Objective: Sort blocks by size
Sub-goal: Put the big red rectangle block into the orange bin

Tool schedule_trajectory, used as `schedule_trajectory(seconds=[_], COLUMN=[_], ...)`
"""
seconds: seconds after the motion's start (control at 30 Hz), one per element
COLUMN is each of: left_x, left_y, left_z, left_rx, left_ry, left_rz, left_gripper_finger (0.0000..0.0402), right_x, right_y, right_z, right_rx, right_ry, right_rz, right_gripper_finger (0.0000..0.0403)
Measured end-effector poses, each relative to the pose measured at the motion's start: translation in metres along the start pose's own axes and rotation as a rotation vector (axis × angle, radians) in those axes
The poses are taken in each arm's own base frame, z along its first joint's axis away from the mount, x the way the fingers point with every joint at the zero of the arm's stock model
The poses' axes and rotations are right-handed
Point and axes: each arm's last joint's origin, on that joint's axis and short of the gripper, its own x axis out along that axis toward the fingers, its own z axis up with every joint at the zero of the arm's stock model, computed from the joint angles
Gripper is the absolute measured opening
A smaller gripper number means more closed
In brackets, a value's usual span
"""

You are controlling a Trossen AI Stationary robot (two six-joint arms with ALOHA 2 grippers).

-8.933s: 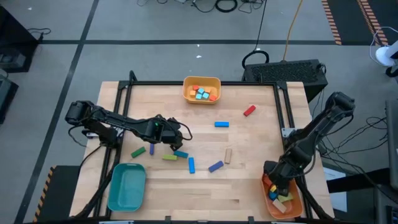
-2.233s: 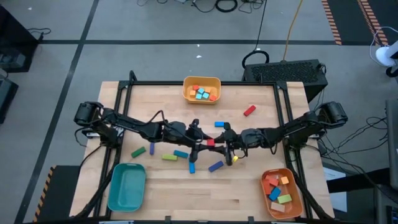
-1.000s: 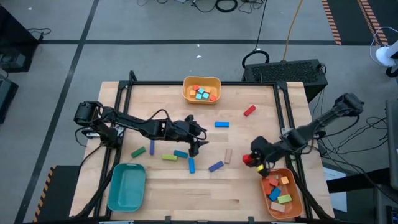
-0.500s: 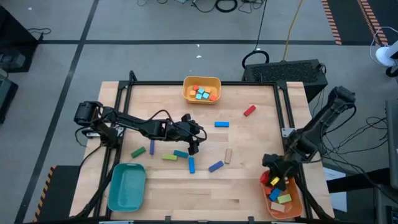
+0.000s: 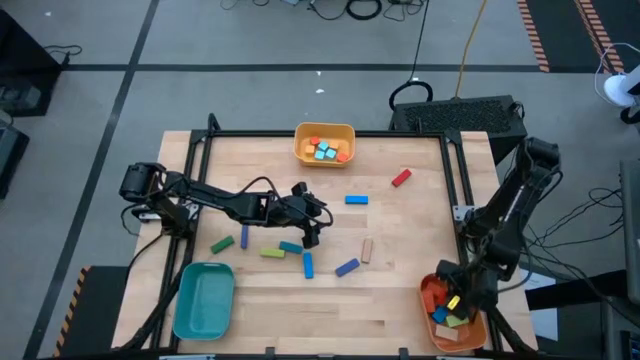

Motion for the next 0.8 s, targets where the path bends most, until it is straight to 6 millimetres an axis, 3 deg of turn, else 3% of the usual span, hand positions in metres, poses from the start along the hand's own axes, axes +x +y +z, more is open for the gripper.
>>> schedule_trajectory(seconds=[0.57,0.8], left_x=[0.0020,0.0022], left_y=[0.0083,0.0087], left_z=[0.0006,0.0006], left_rx=[-0.013,-0.012], left_ry=[0.001,0.002], left_rz=[0.025,0.026], left_gripper_finger=[0.0274,0.0274], right_x=[0.0087,0.0086], right_y=[-0.0003,0.0073], right_z=[-0.0038,-0.0059], right_rx=[0.207,0.215], right_ry=[0.061,0.098], right_rz=[-0.056,0.017], right_gripper_finger=[0.0157,0.0155])
